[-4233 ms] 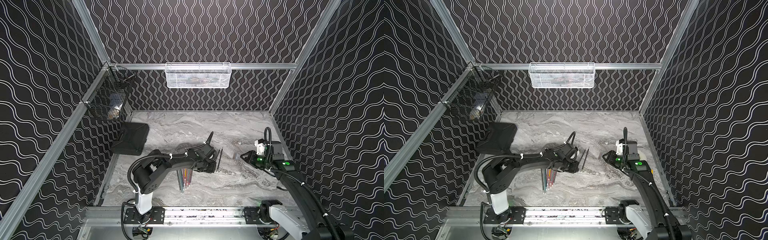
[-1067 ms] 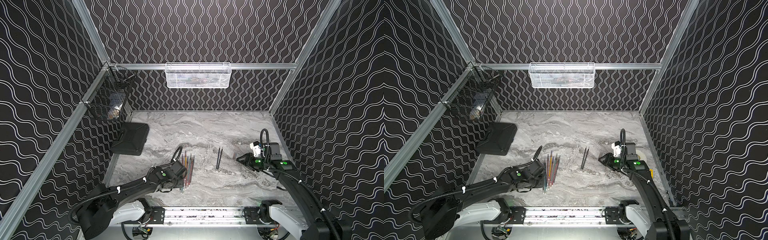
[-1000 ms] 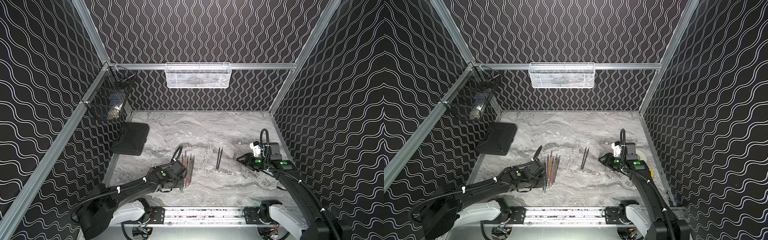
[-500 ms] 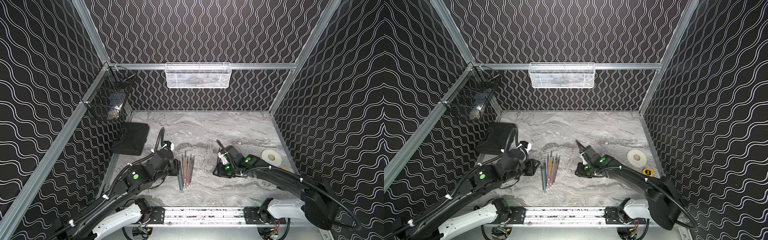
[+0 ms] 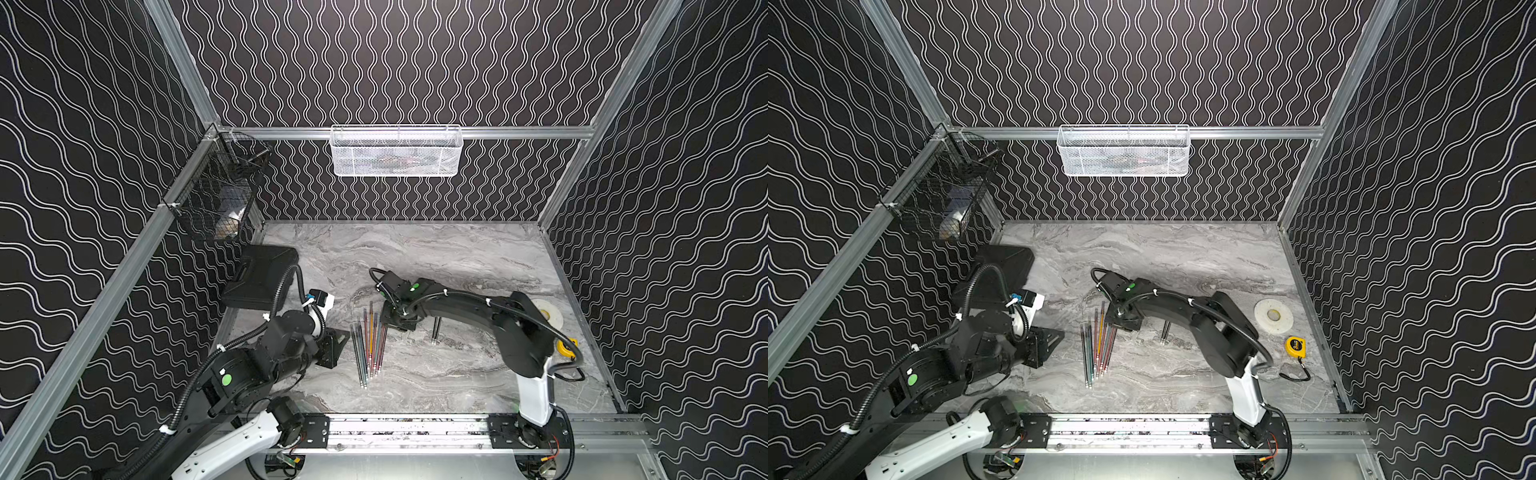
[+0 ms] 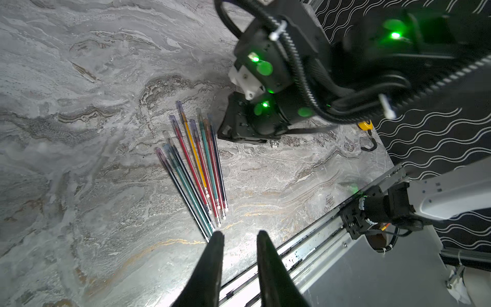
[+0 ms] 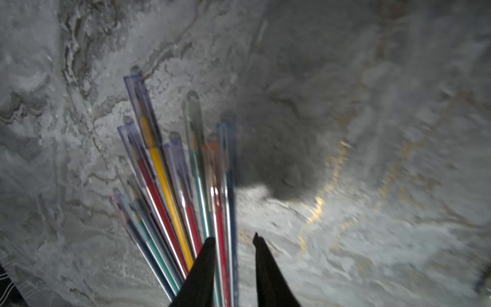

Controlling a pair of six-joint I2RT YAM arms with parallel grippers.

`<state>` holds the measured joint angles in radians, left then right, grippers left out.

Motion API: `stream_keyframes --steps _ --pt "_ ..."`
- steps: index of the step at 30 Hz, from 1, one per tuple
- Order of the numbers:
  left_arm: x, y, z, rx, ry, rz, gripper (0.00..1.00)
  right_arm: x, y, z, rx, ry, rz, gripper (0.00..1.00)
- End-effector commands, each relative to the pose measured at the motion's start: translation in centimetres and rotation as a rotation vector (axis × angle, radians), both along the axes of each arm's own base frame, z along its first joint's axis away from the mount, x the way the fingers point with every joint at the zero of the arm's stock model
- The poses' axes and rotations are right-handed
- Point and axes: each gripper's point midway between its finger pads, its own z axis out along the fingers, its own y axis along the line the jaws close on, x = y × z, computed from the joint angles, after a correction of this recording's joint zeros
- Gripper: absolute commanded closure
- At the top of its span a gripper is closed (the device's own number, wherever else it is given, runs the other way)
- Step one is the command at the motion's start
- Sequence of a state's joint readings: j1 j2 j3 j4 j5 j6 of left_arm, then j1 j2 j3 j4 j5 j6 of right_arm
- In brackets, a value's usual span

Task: Remove the protective cover of the pencils
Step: Pick up the pencil from the center of the board.

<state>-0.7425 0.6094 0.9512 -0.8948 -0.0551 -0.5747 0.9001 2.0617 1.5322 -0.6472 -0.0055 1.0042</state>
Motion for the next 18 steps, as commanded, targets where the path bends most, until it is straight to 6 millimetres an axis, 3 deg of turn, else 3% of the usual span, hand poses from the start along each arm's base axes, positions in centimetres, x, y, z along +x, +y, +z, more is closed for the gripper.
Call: stream_keyframes --steps 1,18 --pt "-0.6 0.5 0.3 0.019 -0.023 -0.027 0.72 -0.5 -0.9 -1.2 -0.077 0.058 -0.031 0.74" --pt "-0.8 0.2 0.2 0.006 -0.032 -0.051 0.71 -0.7 -1.2 -2.8 -0.147 0.077 -0.056 0.79"
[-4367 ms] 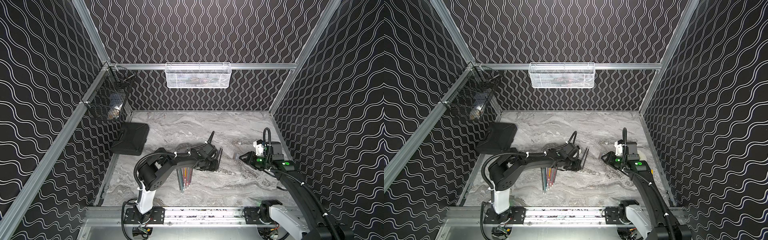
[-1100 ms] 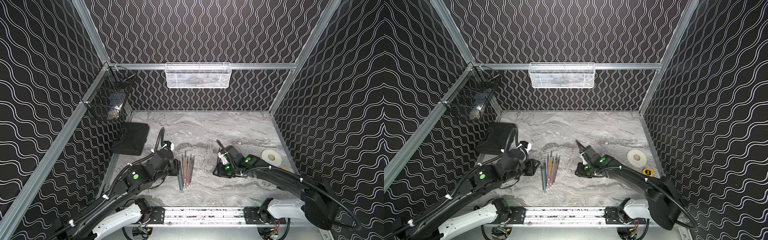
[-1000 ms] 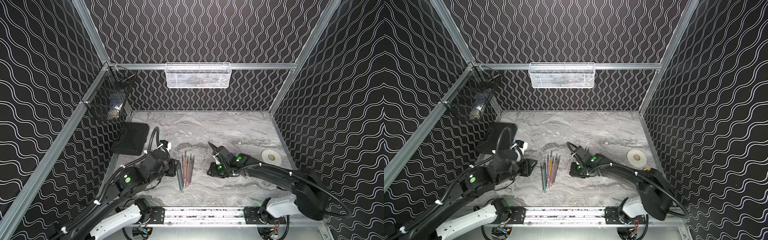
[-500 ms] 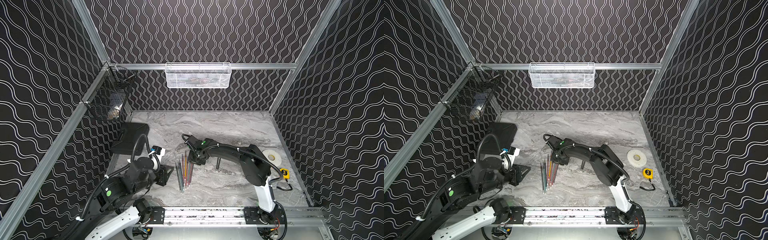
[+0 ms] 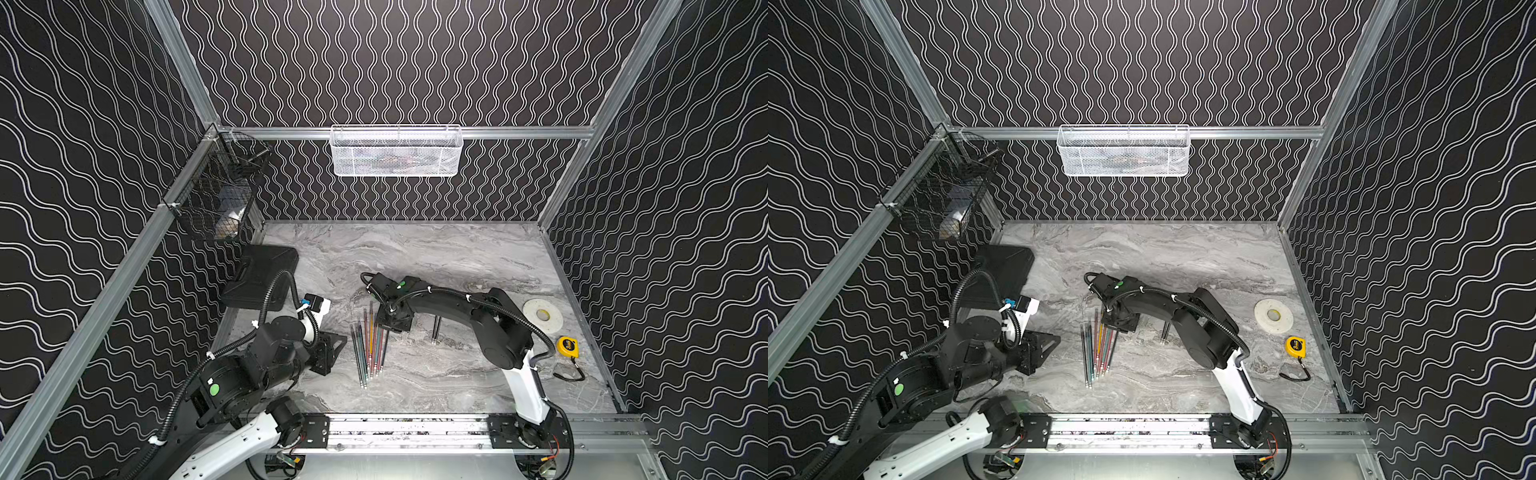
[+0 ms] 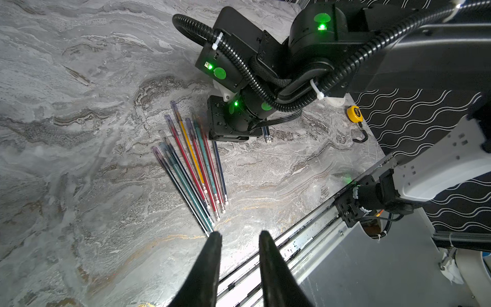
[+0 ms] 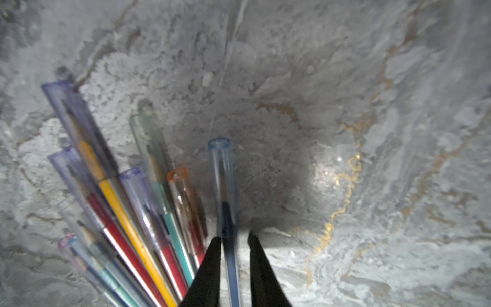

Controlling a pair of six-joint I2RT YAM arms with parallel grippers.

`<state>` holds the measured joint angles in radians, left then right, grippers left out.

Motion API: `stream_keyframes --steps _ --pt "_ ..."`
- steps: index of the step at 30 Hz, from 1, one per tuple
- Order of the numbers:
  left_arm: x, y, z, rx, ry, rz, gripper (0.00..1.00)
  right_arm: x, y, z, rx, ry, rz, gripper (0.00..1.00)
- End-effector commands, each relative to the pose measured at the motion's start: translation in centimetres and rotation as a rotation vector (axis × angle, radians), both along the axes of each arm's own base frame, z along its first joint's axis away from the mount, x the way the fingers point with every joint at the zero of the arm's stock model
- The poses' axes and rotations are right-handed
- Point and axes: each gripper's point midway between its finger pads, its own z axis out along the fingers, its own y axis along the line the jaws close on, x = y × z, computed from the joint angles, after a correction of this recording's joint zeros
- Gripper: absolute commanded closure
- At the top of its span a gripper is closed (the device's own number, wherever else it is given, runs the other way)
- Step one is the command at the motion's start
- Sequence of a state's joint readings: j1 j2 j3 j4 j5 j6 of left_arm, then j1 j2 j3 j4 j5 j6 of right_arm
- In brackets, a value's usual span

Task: Remove the protective cover of the pencils
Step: Pick up the pencil from the center of the board.

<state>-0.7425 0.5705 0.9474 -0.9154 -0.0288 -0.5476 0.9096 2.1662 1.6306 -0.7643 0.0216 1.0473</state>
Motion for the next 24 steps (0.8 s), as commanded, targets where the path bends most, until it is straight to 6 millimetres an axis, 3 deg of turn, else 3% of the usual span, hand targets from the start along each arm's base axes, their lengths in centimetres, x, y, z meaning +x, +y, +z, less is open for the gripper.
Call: stream_keyframes --steps 1,9,16,20,24 --pt "0.1 0.0 0.1 0.009 -0.019 -0.014 0.71 -0.3 -0.8 -0.4 -0.046 0.011 -0.014 0.79" --pt "0.2 0.1 0.0 0.014 -0.014 -0.005 0.7 -1.1 -1.5 -1.5 -0.067 0.035 -0.019 0.85" --pt "0.3 0.0 -0.3 0.024 -0.007 -0.001 0.7 -0.5 -3.3 -0.4 -0.077 0.005 -0.044 0.9" --pt "0.4 -0.3 -0.6 0.029 0.007 -0.009 0.69 -0.1 -3.7 1.0 -0.042 -0.018 -0.025 0.92" --pt "0.4 -1.5 -1.0 0.025 0.033 -0.059 0.69 0.3 -3.9 4.7 -0.01 -0.093 0.042 0.93"
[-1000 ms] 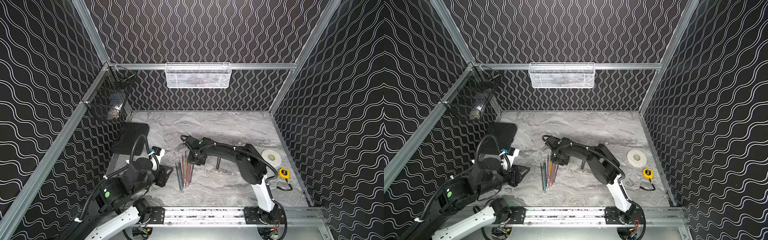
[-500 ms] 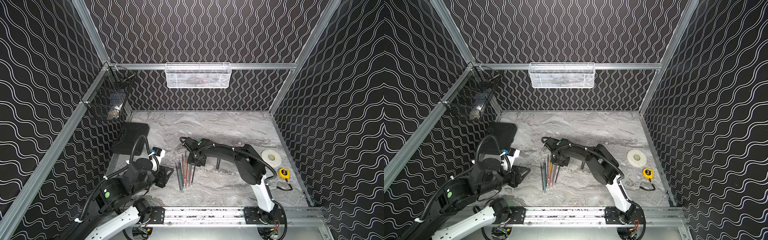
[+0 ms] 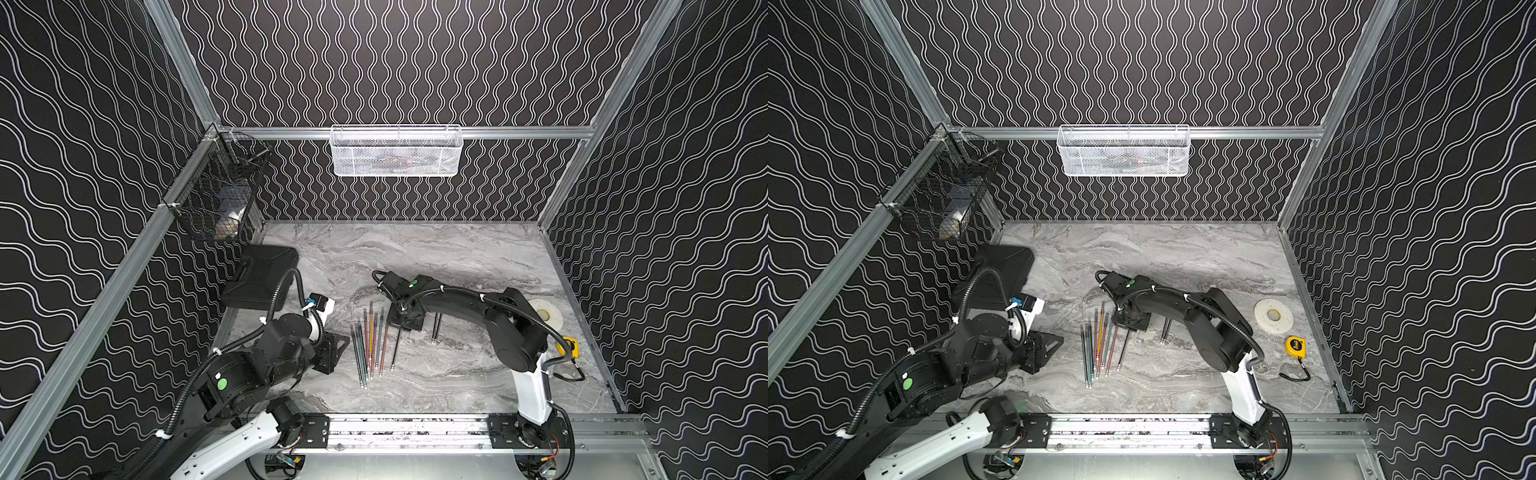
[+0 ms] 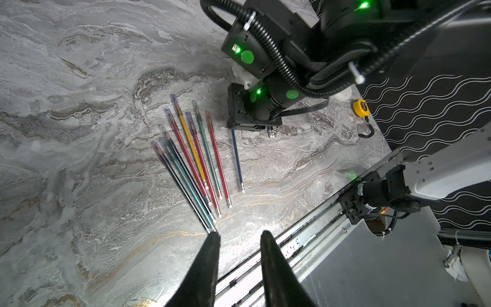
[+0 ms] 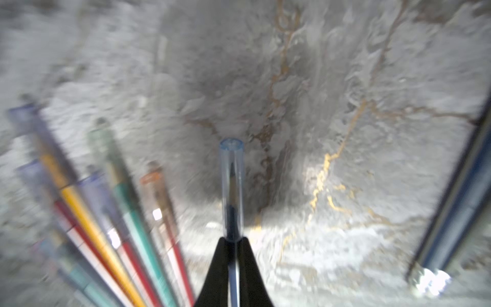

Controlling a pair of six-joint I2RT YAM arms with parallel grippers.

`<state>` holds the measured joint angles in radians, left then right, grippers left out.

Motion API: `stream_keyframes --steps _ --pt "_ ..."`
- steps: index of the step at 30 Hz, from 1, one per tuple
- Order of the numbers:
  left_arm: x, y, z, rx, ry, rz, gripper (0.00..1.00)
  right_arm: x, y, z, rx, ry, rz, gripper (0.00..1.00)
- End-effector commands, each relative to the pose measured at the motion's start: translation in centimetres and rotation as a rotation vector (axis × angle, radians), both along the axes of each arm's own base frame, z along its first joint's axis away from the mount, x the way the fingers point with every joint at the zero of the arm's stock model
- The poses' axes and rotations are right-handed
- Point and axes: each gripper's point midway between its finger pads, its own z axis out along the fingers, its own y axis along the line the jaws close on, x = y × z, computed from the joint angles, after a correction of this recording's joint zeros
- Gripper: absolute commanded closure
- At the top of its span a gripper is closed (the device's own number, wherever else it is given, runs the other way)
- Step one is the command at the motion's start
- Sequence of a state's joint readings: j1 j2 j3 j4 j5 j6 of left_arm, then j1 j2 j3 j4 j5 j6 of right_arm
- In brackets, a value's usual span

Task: Remove the protective cover of the pencils
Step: Pick up the pencil from the center of the board.

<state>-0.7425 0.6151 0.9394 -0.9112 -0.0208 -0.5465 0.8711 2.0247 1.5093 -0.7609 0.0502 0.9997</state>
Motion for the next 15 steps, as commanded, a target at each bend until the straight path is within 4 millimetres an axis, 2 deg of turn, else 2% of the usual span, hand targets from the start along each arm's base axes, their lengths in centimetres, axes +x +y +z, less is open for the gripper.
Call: stream_keyframes --steps 1,3,6,13,15 --pt "-0.1 -1.5 -0.2 -0.012 0.009 -0.078 0.7 0.2 -0.7 3.1 0.001 -0.071 0.053 0.93" --pt "-0.3 -2.6 -0.5 -0.029 0.036 -0.122 0.74 0.0 -1.2 5.0 0.023 -0.111 0.078 0.93" --pt "-0.4 -4.4 -1.1 -0.08 0.078 -0.175 0.74 -0.8 -1.1 8.0 0.122 -0.17 0.126 0.92" --pt "-0.1 -8.9 -2.0 -0.248 0.16 -0.277 0.66 -3.9 -0.9 14.8 0.46 -0.31 0.182 0.91" --pt "0.0 -9.8 -2.1 -0.284 0.181 -0.296 0.66 -4.6 -1.4 15.9 0.506 -0.33 0.185 0.91"
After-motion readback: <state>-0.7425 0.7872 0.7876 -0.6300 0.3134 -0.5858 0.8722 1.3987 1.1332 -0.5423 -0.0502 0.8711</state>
